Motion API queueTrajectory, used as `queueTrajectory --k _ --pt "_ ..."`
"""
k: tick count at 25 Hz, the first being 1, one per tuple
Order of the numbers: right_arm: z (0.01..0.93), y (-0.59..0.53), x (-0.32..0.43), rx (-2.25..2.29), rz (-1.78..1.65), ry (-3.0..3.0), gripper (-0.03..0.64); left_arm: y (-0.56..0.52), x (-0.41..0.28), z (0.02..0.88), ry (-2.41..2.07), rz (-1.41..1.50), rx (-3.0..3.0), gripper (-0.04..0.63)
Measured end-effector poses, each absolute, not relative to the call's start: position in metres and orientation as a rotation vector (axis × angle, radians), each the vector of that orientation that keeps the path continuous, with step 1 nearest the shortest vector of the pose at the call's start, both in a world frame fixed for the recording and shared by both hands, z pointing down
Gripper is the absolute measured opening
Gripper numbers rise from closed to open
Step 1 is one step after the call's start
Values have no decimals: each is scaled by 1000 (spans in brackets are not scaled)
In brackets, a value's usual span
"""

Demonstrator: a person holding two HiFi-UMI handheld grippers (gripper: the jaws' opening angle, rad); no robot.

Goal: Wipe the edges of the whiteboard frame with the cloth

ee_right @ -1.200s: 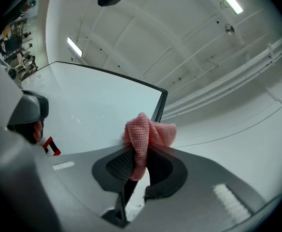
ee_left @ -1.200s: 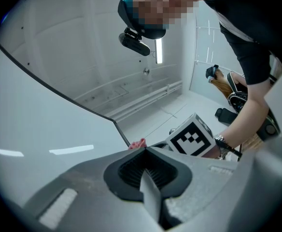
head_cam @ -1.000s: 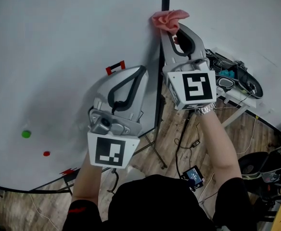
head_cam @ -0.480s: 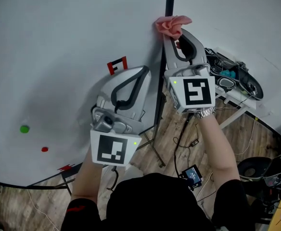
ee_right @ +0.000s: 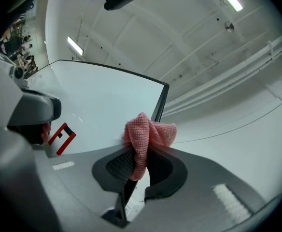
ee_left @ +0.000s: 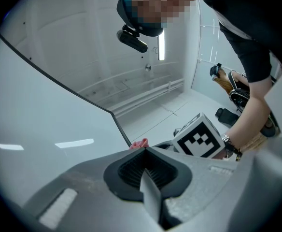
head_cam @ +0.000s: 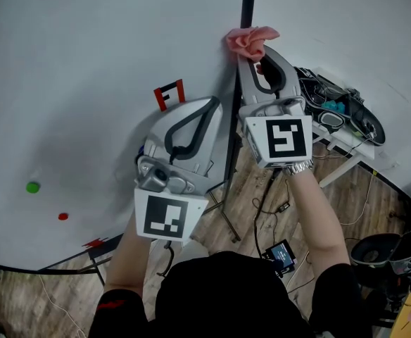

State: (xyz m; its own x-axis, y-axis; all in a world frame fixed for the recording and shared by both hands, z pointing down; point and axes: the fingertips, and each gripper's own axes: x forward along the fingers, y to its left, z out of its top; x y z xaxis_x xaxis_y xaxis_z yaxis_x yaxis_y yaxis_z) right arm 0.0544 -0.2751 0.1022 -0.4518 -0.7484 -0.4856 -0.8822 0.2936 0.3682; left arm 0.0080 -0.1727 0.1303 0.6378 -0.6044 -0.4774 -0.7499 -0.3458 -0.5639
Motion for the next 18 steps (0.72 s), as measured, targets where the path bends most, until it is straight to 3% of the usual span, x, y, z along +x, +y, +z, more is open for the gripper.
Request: queueTrajectory --k 18 --pt "124 -276 57 -1524 826 2377 49 -179 12 147 1063 201 -2113 2"
